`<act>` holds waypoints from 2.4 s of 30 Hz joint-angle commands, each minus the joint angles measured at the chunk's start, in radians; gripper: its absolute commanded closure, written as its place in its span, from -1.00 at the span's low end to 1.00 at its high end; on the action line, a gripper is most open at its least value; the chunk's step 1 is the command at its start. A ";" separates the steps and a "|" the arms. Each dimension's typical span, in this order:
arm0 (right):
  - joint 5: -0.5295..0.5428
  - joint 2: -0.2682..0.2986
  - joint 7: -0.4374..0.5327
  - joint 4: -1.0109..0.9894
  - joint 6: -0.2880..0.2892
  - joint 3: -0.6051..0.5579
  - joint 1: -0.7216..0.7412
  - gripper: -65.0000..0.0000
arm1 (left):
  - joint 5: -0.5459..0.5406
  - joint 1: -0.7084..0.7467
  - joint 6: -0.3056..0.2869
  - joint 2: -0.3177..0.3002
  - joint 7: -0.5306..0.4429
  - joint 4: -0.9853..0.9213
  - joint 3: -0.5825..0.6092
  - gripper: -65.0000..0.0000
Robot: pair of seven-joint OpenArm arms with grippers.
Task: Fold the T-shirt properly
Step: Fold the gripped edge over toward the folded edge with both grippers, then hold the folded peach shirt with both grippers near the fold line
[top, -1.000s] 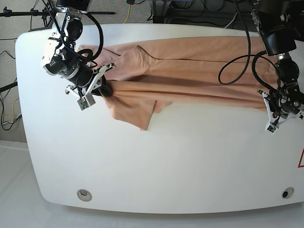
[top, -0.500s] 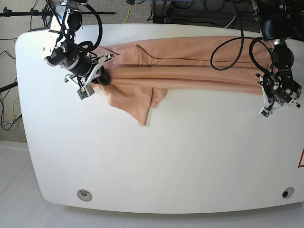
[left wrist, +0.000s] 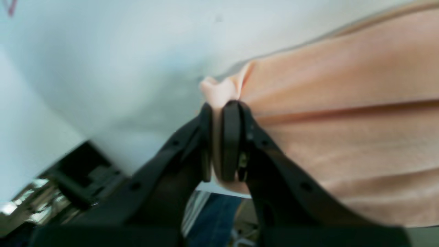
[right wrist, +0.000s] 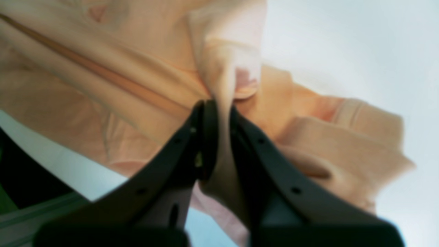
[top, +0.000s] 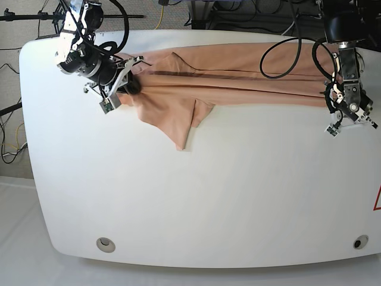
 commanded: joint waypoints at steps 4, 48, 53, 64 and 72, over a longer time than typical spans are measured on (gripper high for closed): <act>-0.006 0.019 0.014 -0.023 -0.004 0.007 -0.002 1.00 | 0.064 0.015 0.006 -0.018 0.018 0.020 -0.006 0.91; -0.008 0.059 0.017 -0.206 -0.004 0.005 0.048 1.00 | 0.391 -0.020 0.006 0.086 -0.011 0.023 -0.008 0.03; -0.008 0.059 0.017 -0.206 -0.004 0.005 0.050 1.00 | 0.391 -0.014 0.006 0.086 -0.011 0.023 -0.009 0.02; -0.008 0.054 0.017 -0.206 -0.004 0.005 0.050 1.00 | 0.391 0.024 0.006 0.082 -0.011 0.023 -0.066 0.02; -0.008 0.053 0.017 -0.206 -0.004 0.005 0.059 1.00 | 0.386 0.024 0.006 0.022 -0.012 0.018 -0.089 0.02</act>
